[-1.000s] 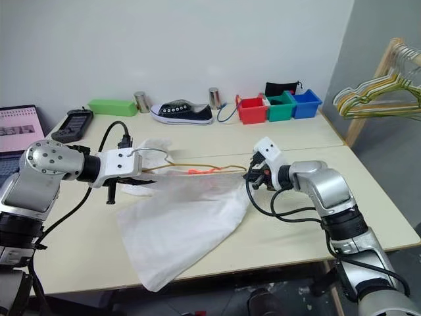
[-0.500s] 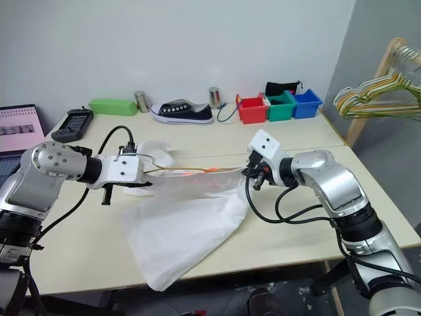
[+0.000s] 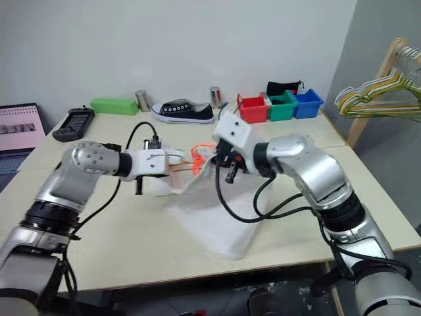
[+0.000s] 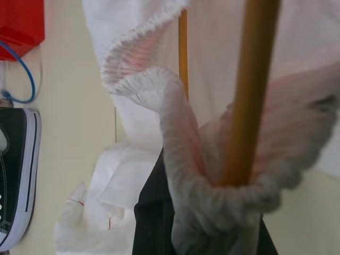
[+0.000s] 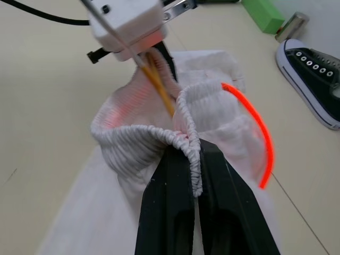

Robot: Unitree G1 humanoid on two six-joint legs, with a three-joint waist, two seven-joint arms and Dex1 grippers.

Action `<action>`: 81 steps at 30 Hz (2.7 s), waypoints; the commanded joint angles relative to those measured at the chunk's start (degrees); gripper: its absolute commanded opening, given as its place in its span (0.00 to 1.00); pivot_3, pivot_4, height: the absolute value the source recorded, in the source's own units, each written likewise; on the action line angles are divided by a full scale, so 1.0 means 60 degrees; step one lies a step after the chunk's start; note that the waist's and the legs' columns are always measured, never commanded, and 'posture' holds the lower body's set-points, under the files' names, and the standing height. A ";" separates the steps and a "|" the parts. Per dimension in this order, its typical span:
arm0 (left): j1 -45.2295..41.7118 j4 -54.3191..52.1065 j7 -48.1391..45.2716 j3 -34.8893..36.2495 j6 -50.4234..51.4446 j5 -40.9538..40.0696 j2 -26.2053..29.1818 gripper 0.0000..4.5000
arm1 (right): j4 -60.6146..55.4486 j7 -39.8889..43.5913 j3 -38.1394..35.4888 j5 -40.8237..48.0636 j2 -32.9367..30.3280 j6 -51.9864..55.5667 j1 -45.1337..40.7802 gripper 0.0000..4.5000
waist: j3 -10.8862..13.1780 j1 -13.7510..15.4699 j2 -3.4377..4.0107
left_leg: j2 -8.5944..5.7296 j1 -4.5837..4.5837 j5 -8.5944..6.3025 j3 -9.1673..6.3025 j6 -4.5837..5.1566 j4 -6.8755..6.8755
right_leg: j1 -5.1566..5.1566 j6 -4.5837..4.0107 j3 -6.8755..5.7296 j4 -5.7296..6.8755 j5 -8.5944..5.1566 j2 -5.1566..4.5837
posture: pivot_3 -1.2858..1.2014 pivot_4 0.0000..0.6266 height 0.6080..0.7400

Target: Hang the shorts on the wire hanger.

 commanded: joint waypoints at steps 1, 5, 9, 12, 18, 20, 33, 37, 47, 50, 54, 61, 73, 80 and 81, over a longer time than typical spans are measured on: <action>-0.0244 -0.0950 0.0048 0.0365 0.0512 -0.0445 -0.0172 0.00 | 0.0212 -0.0077 0.0048 -0.0516 -0.0233 -0.0745 -0.0069 0.01 | 0.0000 -0.0033 0.0000 | 0.0000 0.0001 0.0000 0.0000 0.0000 0.0000 | 0.0000 0.0000 0.0001 -0.0001 0.0000 0.0000 | 0.42 0.02 1.00; -0.0002 -0.1350 -0.0062 0.0367 0.0706 -0.0567 -0.0087 0.00 | 0.0367 0.0109 -0.0064 -0.0634 -0.0506 -0.0974 -0.0080 0.26 | 0.0000 -0.0105 0.0000 | 0.0002 0.0005 0.0000 -0.0003 0.0000 -0.0002 | 0.0000 -0.0001 -0.0003 0.0003 0.0000 0.0001 | 0.42 0.02 1.00; 0.0096 -0.1470 -0.0083 0.0319 0.0790 -0.0610 0.0040 0.00 | 0.0345 0.0291 -0.0259 -0.0743 -0.0927 -0.1105 -0.0207 0.47 | 0.0000 -0.0158 0.0000 | 0.0002 0.0010 0.0000 -0.0004 0.0000 0.0000 | 0.0002 -0.0001 -0.0002 0.0006 0.0001 0.0001 | 0.41 0.01 1.00; 0.0166 -0.1512 -0.0102 0.0262 0.0799 -0.0604 0.0096 0.00 | 0.0196 0.0461 -0.0349 -0.0658 -0.1189 -0.1085 -0.0250 0.61 | 0.0000 -0.0160 0.0000 | 0.0002 0.0012 0.0000 -0.0004 0.0000 0.0000 | 0.0003 -0.0002 -0.0003 0.0006 0.0002 0.0001 | 0.41 0.01 1.00; 0.0256 -0.1450 -0.0193 0.0246 0.0736 -0.0628 0.0112 0.00 | -0.0283 0.0907 -0.0655 -0.0289 -0.1654 -0.0751 -0.0353 0.90 | 0.0000 -0.0161 0.0000 | 0.0002 0.0010 0.0000 -0.0003 0.0000 -0.0001 | 0.0002 -0.0002 -0.0002 0.0004 0.0002 0.0000 | 0.41 0.01 1.00; 0.0265 -0.1431 -0.0272 0.0242 0.0702 -0.0655 0.0149 0.00 | -0.0385 0.1236 -0.0816 -0.0051 -0.1939 -0.0621 -0.0368 0.99 | 0.0000 -0.0163 0.0000 | 0.0002 0.0010 0.0000 -0.0003 0.0000 -0.0001 | 0.0003 -0.0002 -0.0002 0.0002 0.0002 0.0000 | 0.41 0.01 1.00; 0.0155 -0.1439 -0.0359 0.0199 0.0543 -0.0706 -0.0076 0.00 | 0.2090 0.2825 0.0634 -0.2253 -0.3387 -0.4210 -0.0444 0.99 | -0.0001 -0.0369 0.0000 | 0.0002 0.0014 0.0000 0.0007 -0.0001 0.0000 | 0.0003 -0.0003 0.0000 0.0001 0.0001 -0.0004 | 0.41 0.02 1.00; 0.0121 -0.1497 -0.0394 0.0242 0.0578 -0.0719 -0.0072 0.00 | 0.2841 0.3075 0.0991 -0.2789 -0.3052 -0.4933 -0.0464 0.99 | 0.0000 -0.0498 0.0000 | 0.0001 0.0014 0.0000 0.0011 -0.0001 -0.0001 | 0.0002 -0.0002 0.0006 0.0000 0.0002 -0.0004 | 0.42 0.02 1.00; 0.0296 -0.1759 -0.0391 0.0313 0.0683 -0.0765 0.0052 0.00 | 0.5031 0.2845 0.1207 -0.4112 -0.1723 -0.6427 -0.1074 0.99 | 0.0000 -0.0578 0.0000 | -0.0001 0.0024 0.0001 0.0003 -0.0001 0.0001 | 0.0014 0.0000 0.0003 0.0008 0.0004 -0.0003 | 0.42 0.03 1.00; 0.0351 -0.1870 -0.0397 0.0304 0.0722 -0.0747 0.0102 0.00 | 0.5290 0.2851 0.1142 -0.4400 -0.1654 -0.6786 -0.1114 0.87 | 0.0000 -0.0560 0.0001 | -0.0001 0.0024 0.0001 -0.0002 -0.0001 0.0000 | 0.0015 -0.0001 0.0000 0.0010 0.0004 -0.0003 | 0.43 0.03 1.00; 0.0361 -0.1910 -0.0382 0.0304 0.0741 -0.0755 0.0146 0.00 | 0.5557 0.2814 0.1051 -0.4684 -0.1660 -0.7137 -0.1090 0.68 | 0.0000 -0.0510 0.0001 | -0.0004 0.0024 0.0001 -0.0003 -0.0001 0.0000 | 0.0019 0.0000 0.0000 0.0006 0.0004 -0.0004 | 0.43 0.03 1.00; 0.0175 -0.1714 -0.0329 0.0220 0.0579 -0.0695 0.0126 0.00 | 0.5608 0.2795 0.0889 -0.4916 -0.1681 -0.7319 -0.0982 0.27 | 0.0000 -0.0425 0.0001 | -0.0003 0.0030 0.0001 -0.0004 -0.0001 0.0001 | 0.0022 -0.0001 -0.0001 0.0009 0.0005 -0.0003 | 0.42 0.03 1.00; -0.0175 -0.1199 -0.0164 0.0148 -0.0223 -0.0707 -0.0075 0.06 | 0.5349 0.2875 0.0720 -0.5045 -0.1703 -0.7126 -0.0833 0.00 | 0.0000 -0.0400 0.0001 | -0.0004 0.0031 0.0001 -0.0005 -0.0001 0.0002 | 0.0026 -0.0001 -0.0002 0.0008 0.0004 -0.0003 | 0.42 0.03 1.00; -0.0454 -0.1020 -0.0590 0.0579 -0.0203 -0.1477 -0.0033 0.37 | 0.5009 0.2920 0.0578 -0.5055 -0.1745 -0.6910 -0.0587 0.00 | 0.0000 -0.0402 0.0001 | -0.0004 0.0031 0.0001 -0.0004 -0.0001 0.0003 | 0.0028 -0.0001 -0.0002 0.0007 0.0004 -0.0003 | 0.42 0.03 1.00; -0.0496 -0.1009 -0.0569 0.0650 -0.0214 -0.1551 -0.0014 0.44 | 0.4948 0.2924 0.0545 -0.5041 -0.1758 -0.6845 -0.0514 0.00 | 0.0000 -0.0403 0.0001 | -0.0004 0.0031 0.0001 -0.0004 -0.0001 0.0003 | 0.0028 -0.0001 -0.0002 0.0007 0.0005 -0.0003 | 0.42 0.03 1.00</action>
